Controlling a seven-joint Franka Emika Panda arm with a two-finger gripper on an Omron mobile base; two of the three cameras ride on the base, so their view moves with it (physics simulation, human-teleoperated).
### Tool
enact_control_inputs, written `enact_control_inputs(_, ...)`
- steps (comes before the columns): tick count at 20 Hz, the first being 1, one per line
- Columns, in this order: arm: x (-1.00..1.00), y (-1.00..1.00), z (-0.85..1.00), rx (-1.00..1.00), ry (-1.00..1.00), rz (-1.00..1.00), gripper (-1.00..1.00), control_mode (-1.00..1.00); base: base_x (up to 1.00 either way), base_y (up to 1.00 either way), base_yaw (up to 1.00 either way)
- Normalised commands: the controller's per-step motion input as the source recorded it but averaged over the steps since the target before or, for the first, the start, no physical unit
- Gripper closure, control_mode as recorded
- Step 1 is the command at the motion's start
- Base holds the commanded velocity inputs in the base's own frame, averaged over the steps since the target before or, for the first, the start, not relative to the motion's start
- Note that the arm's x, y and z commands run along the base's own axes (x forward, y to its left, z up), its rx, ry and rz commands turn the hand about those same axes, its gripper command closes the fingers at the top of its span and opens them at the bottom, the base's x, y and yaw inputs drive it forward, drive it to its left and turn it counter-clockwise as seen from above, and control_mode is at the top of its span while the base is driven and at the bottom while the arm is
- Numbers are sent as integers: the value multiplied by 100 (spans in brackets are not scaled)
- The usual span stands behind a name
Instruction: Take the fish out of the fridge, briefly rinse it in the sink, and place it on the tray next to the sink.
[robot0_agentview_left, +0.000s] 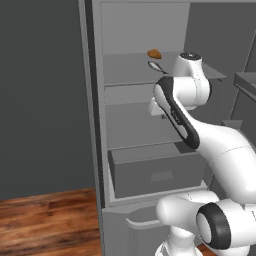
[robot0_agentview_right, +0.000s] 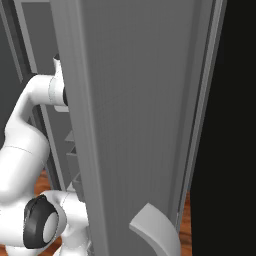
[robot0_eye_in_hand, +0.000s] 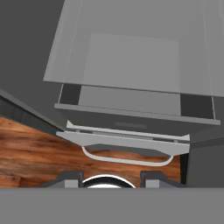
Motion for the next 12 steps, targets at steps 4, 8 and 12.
enact_control_inputs(4, 0, -5, 0, -1, 0, 0, -100, -100, 0, 0, 0)
enact_control_inputs(8, 0, 0, 0, 0, 0, 0, -100, -100, 0, 0, 0)
enact_control_inputs(12, 0, 0, 0, 0, 0, 0, -100, -100, 0, 0, 0)
